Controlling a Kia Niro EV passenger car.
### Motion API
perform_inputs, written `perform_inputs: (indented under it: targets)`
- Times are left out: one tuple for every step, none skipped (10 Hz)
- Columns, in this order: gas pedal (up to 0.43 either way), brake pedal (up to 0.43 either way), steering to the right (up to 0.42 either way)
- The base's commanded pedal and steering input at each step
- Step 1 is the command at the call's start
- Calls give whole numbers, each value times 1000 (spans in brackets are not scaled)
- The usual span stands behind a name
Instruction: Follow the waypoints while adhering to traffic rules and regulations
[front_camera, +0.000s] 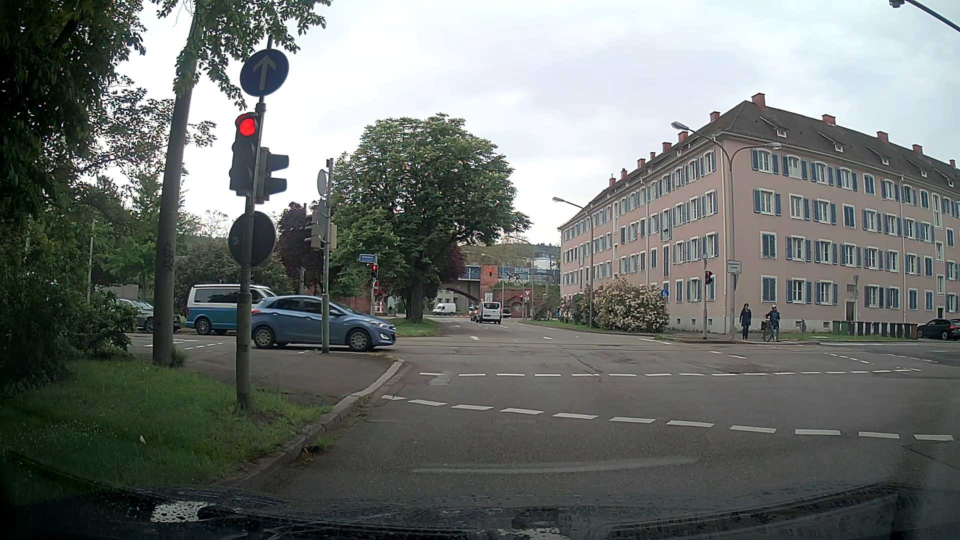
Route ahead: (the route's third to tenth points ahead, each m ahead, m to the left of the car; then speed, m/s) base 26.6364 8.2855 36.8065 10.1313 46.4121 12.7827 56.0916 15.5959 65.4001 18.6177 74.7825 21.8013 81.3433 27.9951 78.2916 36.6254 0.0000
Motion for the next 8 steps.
perform_inputs:
  targets:
    - [0,201,3]
    - [0,201,3]
    - [0,201,3]
    - [0,201,3]
    - [0,201,3]
    - [0,201,3]
    - [0,201,3]
    - [0,201,3]
